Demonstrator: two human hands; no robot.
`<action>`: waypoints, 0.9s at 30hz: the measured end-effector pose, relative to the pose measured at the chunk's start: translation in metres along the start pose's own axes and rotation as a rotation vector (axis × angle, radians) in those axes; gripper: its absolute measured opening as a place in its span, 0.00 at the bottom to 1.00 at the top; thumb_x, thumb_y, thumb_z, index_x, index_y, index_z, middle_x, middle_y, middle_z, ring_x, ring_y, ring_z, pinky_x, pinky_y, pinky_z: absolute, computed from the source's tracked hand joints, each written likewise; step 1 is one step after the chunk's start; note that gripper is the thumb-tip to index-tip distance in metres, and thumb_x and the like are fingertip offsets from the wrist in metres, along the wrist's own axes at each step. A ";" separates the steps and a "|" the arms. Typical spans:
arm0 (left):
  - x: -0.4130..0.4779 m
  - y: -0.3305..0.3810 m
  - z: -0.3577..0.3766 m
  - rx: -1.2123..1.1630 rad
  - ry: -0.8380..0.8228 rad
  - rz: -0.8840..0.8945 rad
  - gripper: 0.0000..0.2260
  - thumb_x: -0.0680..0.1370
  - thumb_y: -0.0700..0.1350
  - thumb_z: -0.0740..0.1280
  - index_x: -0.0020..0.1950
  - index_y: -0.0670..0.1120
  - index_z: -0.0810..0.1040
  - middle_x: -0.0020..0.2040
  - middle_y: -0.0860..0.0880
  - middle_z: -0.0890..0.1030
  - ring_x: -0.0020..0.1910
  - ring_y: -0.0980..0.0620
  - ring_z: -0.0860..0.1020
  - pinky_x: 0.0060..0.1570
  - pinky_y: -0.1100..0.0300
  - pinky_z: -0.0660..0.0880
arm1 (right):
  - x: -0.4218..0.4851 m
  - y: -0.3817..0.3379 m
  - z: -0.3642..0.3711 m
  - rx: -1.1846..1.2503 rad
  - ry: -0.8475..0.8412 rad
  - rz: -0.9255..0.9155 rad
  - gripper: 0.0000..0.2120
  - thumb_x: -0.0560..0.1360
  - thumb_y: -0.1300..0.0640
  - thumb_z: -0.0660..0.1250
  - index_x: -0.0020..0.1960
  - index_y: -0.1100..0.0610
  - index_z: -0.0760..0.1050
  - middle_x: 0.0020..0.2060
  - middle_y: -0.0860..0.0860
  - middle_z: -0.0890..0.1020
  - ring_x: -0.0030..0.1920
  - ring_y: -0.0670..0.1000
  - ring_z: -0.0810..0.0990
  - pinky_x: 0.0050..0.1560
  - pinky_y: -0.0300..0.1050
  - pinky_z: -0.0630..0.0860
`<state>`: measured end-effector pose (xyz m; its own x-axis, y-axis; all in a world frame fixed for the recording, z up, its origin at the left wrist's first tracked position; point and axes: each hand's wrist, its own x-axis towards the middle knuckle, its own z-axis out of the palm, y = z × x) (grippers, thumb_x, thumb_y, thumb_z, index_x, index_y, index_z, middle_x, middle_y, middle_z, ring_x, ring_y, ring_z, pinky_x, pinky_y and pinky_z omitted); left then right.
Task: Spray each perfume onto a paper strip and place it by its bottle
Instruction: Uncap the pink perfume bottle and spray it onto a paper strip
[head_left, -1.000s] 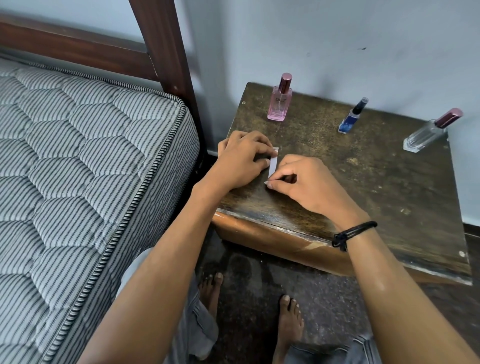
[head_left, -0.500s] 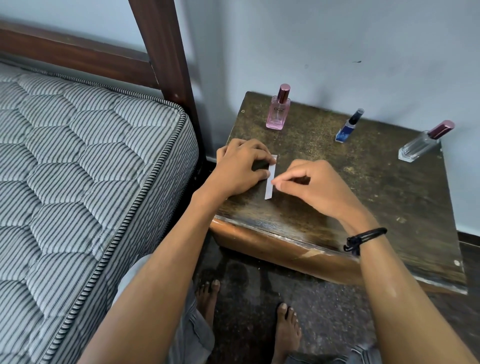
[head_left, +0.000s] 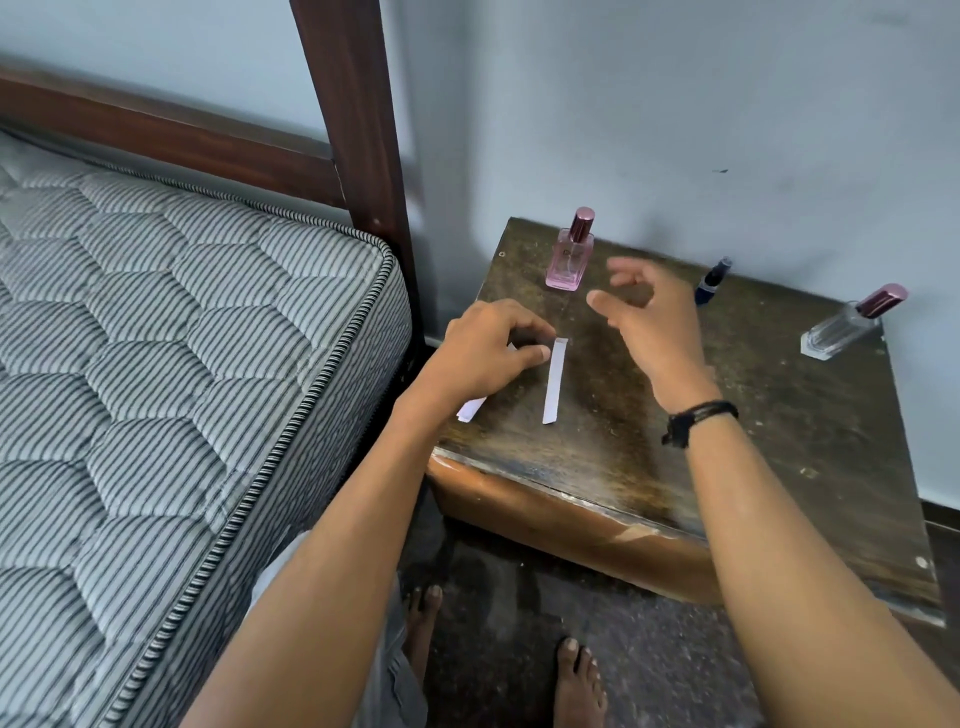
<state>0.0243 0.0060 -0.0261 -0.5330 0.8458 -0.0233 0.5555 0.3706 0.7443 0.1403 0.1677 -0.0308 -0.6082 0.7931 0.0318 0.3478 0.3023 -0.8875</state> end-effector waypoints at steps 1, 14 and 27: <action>0.000 0.001 -0.001 0.010 -0.002 0.001 0.09 0.77 0.47 0.73 0.57 0.51 0.85 0.55 0.54 0.82 0.56 0.52 0.79 0.62 0.46 0.73 | 0.010 -0.004 0.005 -0.004 -0.003 -0.003 0.22 0.75 0.54 0.77 0.66 0.44 0.77 0.59 0.43 0.79 0.54 0.44 0.81 0.57 0.48 0.81; 0.004 -0.003 -0.006 -0.013 0.071 -0.050 0.09 0.77 0.49 0.72 0.56 0.51 0.85 0.57 0.53 0.82 0.59 0.52 0.78 0.63 0.48 0.74 | 0.033 -0.004 0.024 -0.048 0.026 -0.053 0.11 0.73 0.54 0.78 0.54 0.52 0.83 0.48 0.43 0.85 0.50 0.41 0.82 0.55 0.42 0.79; -0.003 0.015 -0.006 -0.216 0.138 -0.019 0.08 0.76 0.47 0.73 0.54 0.51 0.85 0.52 0.58 0.84 0.54 0.60 0.80 0.59 0.61 0.75 | -0.043 0.009 -0.014 -0.044 0.113 -0.021 0.08 0.72 0.50 0.79 0.46 0.46 0.81 0.44 0.35 0.84 0.46 0.34 0.81 0.47 0.37 0.73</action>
<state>0.0303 0.0068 -0.0101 -0.6323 0.7736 0.0419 0.4035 0.2826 0.8703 0.1797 0.1440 -0.0340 -0.5324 0.8400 0.1044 0.3682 0.3409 -0.8650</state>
